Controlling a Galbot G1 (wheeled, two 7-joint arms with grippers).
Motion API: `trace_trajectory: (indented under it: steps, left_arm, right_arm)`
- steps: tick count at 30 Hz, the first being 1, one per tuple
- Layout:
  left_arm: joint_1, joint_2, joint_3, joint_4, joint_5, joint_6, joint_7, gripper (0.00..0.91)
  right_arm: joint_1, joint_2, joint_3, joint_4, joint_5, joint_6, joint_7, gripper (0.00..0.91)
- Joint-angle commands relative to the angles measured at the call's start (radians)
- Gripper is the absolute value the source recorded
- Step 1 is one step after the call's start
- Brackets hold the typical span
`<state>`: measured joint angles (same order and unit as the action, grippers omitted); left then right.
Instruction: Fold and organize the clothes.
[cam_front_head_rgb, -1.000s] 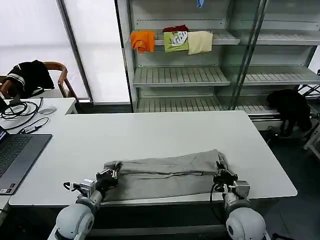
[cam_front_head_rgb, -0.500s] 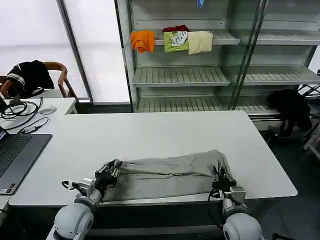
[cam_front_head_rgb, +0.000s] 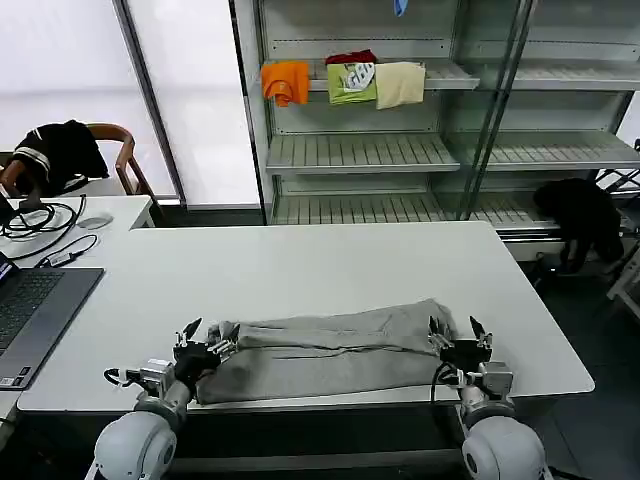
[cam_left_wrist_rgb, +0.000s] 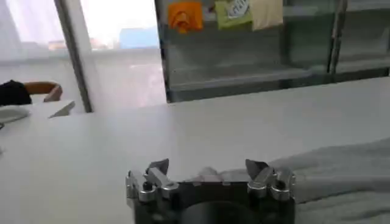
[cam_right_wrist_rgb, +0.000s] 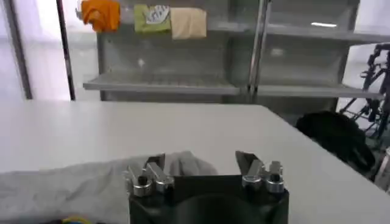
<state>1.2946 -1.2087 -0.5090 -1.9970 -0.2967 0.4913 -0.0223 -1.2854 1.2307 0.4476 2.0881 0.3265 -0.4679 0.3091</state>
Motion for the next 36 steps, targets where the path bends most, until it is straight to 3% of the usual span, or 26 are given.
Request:
trace_trajectory:
  steps: [1,24,26,27,28,29,36]
  left_arm:
    - [0.032,-0.084,-0.042,-0.005,-0.026,0.024,-0.025,0.907]
    - [0.047,-0.129,-0.03,0.036,-0.037,0.024,-0.021,0.907]
    - [0.046,-0.129,-0.029,0.04,-0.036,0.024,-0.018,0.665]
    - [0.046,-0.129,-0.029,0.042,-0.036,0.024,-0.018,0.343]
    - [0.046,-0.129,-0.028,0.044,-0.037,0.022,-0.018,0.151]
    - [0.047,-0.129,-0.028,0.045,-0.037,0.018,-0.018,0.02]
    - [0.051,-0.129,-0.028,0.042,-0.039,-0.013,-0.017,0.01]
  right_arm:
    - [0.024,-0.016,0.014,0.041,0.028,-0.005,0.003,0.907]
    - [0.042,-0.031,0.004,0.037,0.041,-0.006,0.005,0.907]
    - [0.042,-0.031,0.005,0.036,0.043,-0.006,0.004,0.907]
    - [0.042,-0.032,0.005,0.035,0.043,-0.006,0.005,0.907]
    - [0.042,-0.032,0.005,0.033,0.043,-0.006,0.005,0.907]
    - [0.042,-0.033,0.005,0.032,0.044,-0.005,0.006,0.907]
    - [0.052,-0.031,0.005,0.023,0.052,-0.007,0.01,0.907]
